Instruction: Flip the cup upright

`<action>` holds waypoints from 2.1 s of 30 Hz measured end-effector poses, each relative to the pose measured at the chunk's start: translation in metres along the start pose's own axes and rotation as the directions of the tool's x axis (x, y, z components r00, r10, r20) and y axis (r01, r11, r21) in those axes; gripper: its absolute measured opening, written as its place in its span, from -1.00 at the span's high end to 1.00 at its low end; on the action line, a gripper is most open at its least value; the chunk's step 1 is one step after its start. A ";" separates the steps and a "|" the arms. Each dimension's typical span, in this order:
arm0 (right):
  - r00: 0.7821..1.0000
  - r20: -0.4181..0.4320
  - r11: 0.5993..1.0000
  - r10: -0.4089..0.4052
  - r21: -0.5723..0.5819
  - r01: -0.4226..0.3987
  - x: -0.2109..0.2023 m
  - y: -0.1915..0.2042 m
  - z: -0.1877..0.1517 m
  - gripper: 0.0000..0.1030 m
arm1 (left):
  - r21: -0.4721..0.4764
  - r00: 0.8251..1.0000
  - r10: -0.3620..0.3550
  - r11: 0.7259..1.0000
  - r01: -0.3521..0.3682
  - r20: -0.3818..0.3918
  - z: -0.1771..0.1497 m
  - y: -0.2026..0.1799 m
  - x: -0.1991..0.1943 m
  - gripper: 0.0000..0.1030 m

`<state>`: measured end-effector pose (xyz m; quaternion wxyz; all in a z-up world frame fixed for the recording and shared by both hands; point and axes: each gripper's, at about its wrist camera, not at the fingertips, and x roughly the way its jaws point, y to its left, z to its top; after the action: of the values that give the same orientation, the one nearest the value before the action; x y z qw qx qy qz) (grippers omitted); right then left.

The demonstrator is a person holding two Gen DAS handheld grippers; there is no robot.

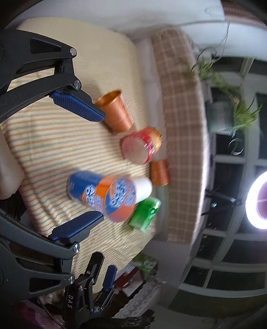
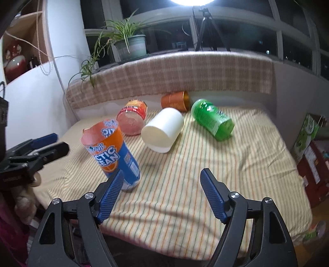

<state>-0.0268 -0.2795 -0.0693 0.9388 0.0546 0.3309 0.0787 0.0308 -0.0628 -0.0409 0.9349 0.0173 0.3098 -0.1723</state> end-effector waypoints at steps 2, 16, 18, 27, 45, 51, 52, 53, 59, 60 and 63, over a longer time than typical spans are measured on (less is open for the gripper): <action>1.000 0.020 1.000 -0.016 -0.008 0.016 -0.003 0.002 0.001 -0.54 | -0.010 0.998 0.035 0.999 -0.035 0.042 0.002 0.004 -0.010 -0.77; 0.977 0.166 0.990 -0.138 0.017 0.137 -0.019 0.003 0.006 -0.75 | -0.045 0.959 0.195 0.981 -0.190 0.207 0.004 0.006 -0.043 -1.00; 0.968 0.190 0.987 -0.162 0.023 0.161 -0.021 0.002 0.005 -0.75 | -0.048 0.957 0.203 0.979 -0.198 0.206 0.002 0.006 -0.042 -1.00; 0.955 0.223 0.981 -0.194 0.032 0.192 -0.021 0.001 0.008 -0.75 | -0.046 0.956 0.223 0.975 -0.218 0.191 0.000 0.005 -0.036 -1.00; 0.958 0.203 0.980 -0.201 0.044 0.196 -0.014 -0.001 0.008 -0.75 | -0.059 0.953 0.231 0.973 -0.224 0.194 0.000 0.010 -0.032 -1.00; 0.959 0.200 0.979 -0.203 0.044 0.198 -0.014 -0.001 0.007 -0.75 | -0.059 0.954 0.230 0.973 -0.222 0.193 0.000 0.010 -0.033 -1.00; 0.958 0.201 0.979 -0.203 0.043 0.199 -0.014 -0.001 0.008 -0.75 | -0.059 0.954 0.229 0.973 -0.222 0.193 -0.001 0.010 -0.033 -1.00; 0.958 0.201 0.979 -0.205 0.044 0.200 -0.014 -0.001 0.007 -0.75 | -0.059 0.954 0.229 0.973 -0.222 0.194 0.000 0.010 -0.033 -1.00; 0.958 0.199 0.978 -0.207 0.049 0.201 -0.014 -0.002 0.006 -0.75 | -0.058 0.953 0.232 0.973 -0.225 0.195 0.000 0.011 -0.033 -1.00; 0.958 0.198 0.978 -0.206 0.049 0.200 -0.013 -0.002 0.006 -0.75 | -0.058 0.953 0.232 0.973 -0.225 0.194 0.000 0.011 -0.033 -1.00; 0.959 0.196 0.979 -0.206 0.047 0.200 -0.013 -0.002 0.005 -0.75 | -0.058 0.953 0.232 0.973 -0.225 0.194 0.000 0.011 -0.033 -1.00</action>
<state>-0.0337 -0.2841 -0.0575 0.9695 0.0406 0.2398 -0.0284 0.0101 -0.0418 -0.0230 0.9751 0.0190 0.2133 -0.0582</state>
